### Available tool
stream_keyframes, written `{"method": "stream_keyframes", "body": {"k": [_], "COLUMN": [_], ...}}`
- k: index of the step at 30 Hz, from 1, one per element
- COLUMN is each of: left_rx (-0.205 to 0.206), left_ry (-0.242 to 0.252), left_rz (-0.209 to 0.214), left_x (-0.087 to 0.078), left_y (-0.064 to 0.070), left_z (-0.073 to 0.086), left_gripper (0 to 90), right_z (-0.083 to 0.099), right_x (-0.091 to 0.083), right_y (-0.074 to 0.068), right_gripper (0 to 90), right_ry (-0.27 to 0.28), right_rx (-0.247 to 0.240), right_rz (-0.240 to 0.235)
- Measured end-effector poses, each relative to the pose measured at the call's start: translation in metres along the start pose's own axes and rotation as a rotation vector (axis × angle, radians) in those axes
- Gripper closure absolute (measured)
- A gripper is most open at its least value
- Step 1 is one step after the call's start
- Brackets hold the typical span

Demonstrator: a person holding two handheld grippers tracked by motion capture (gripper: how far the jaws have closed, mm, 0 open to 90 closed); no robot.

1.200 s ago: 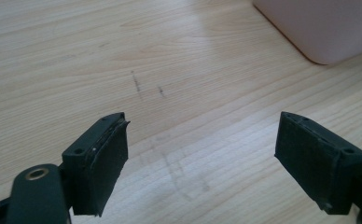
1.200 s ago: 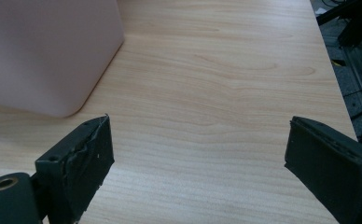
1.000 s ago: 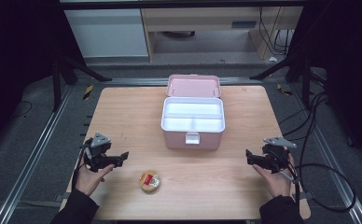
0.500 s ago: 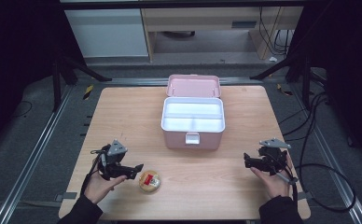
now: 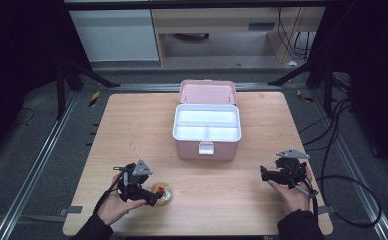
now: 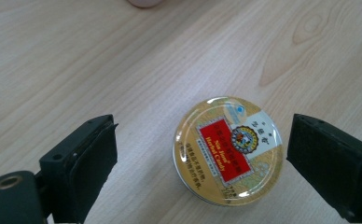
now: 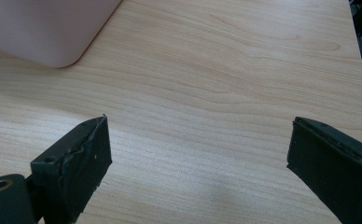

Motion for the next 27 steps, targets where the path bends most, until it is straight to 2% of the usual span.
{"method": "stream_keyframes", "body": {"k": [5, 8, 20, 27], "left_rx": [0.029, 0.043, 0.057, 0.066], "left_ry": [-0.069, -0.091, -0.157, -0.214], "left_rz": [0.020, 0.026, 0.079, 0.074], "left_x": [0.012, 0.017, 0.031, 0.040], "left_y": [0.005, 0.007, 0.013, 0.014], "left_z": [0.006, 0.007, 0.009, 0.013], "left_gripper": [7.2, 8.3, 13.0, 17.3], "right_z": [0.001, 0.001, 0.003, 0.004], "right_x": [0.002, 0.003, 0.006, 0.008], "right_y": [-0.002, -0.003, -0.004, -0.005], "right_gripper": [6.3, 6.2, 6.1, 6.2], "right_ry": [-0.013, -0.022, -0.047, -0.059], "right_rx": [-0.006, -0.017, -0.028, -0.038], "right_rz": [-0.008, -0.011, -0.016, -0.022]}}
Point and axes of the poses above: each handheld gripper's, and its own axes: x roughly forward along the jaws, z roughly out of its underside, y roughly to its right, the point moved 3 cm from there along x, roughly forward along the jaws, and after that the axes turned 15 degrees about y, right-handed, at the moved point
